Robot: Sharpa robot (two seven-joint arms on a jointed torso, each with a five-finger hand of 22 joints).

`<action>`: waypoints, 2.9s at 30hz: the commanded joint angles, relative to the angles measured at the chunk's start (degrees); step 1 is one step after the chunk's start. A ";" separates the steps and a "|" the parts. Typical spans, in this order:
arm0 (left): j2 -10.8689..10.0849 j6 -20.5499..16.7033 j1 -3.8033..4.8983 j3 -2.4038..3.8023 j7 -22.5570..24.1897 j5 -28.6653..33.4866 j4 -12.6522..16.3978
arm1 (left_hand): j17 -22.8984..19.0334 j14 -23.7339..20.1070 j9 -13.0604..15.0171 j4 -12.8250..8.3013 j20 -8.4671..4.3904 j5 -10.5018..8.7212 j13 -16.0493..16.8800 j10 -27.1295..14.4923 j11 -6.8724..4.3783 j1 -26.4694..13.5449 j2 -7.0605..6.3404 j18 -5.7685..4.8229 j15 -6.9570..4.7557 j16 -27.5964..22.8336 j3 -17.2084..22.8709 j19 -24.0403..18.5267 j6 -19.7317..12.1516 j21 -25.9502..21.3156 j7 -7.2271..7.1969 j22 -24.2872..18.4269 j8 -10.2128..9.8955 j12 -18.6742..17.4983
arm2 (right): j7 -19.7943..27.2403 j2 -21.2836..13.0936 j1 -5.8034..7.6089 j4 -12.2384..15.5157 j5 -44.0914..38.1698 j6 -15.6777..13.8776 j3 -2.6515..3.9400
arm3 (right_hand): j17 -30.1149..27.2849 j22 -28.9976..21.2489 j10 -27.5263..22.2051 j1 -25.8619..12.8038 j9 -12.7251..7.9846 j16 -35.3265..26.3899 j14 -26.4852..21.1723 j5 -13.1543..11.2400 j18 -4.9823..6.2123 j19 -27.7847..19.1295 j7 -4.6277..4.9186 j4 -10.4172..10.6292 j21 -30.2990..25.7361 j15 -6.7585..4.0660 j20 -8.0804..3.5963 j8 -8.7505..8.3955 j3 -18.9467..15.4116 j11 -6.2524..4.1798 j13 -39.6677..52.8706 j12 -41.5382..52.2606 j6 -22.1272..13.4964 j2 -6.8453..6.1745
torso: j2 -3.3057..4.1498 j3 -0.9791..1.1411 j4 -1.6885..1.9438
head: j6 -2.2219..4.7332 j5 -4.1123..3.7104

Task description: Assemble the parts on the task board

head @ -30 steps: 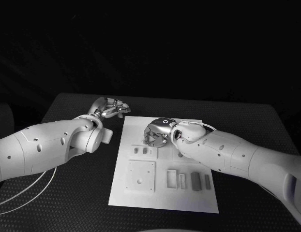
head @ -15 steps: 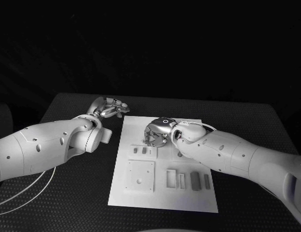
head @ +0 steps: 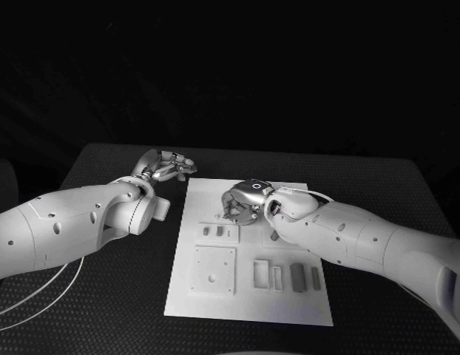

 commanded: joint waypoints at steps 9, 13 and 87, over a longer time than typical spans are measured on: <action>-0.06 2.23 0.08 0.05 -1.03 -1.21 0.18 | -0.09 0.07 -0.15 0.22 -2.55 0.11 0.06 -0.07 0.24 -0.09 0.21 -0.88 0.32 -0.22 0.16 0.35 -0.33 -0.34 0.40 -0.10 -0.03 -0.39 | -0.44 -1.36 -0.14 1.43 3.51 -0.56 -0.10 | -0.15 0.04 0.31 -0.28 0.45 -0.18 0.05 0.30 0.34 0.36 0.52 0.01 -0.27 -0.35 -0.03 0.33 1.64 0.02 0.02 -0.34 0.71 0.48 | 0.05 -0.05 -0.01 | 0.13 -0.05; -0.13 4.47 0.08 0.05 -2.04 -2.47 0.08 | -0.05 0.37 -0.47 0.73 -2.58 -0.13 0.14 0.07 0.25 -0.84 0.11 -0.88 0.24 -0.16 -0.28 0.59 -1.36 -0.36 0.87 -0.09 -0.58 -0.59 | -0.46 -2.09 -0.11 2.23 4.49 -0.90 -0.09 | -0.16 0.05 0.31 -0.38 0.47 -0.19 0.05 0.21 0.34 0.36 0.52 0.01 -0.26 -0.35 -0.03 0.33 1.71 0.02 0.02 -0.35 0.71 0.48 | 0.03 -0.08 -0.01 | 0.23 -0.12; 0.95 15.06 0.10 -0.20 -9.39 13.12 2.35 | -2.03 -0.38 -8.08 4.58 -0.50 -3.95 -8.79 1.00 2.70 -5.71 -0.47 -0.32 2.91 -10.98 -3.48 -0.77 -7.71 -4.79 3.59 0.20 -1.08 -12.87 | -7.22 -8.22 2.47 14.30 25.37 -3.15 4.96 | -0.20 0.20 0.87 -1.08 0.85 -0.02 0.44 0.89 0.34 0.77 0.35 -0.06 0.00 -0.49 -0.20 0.49 2.25 -0.16 0.20 -0.26 1.07 0.33 | 0.09 -0.10 -0.04 | 2.29 -1.03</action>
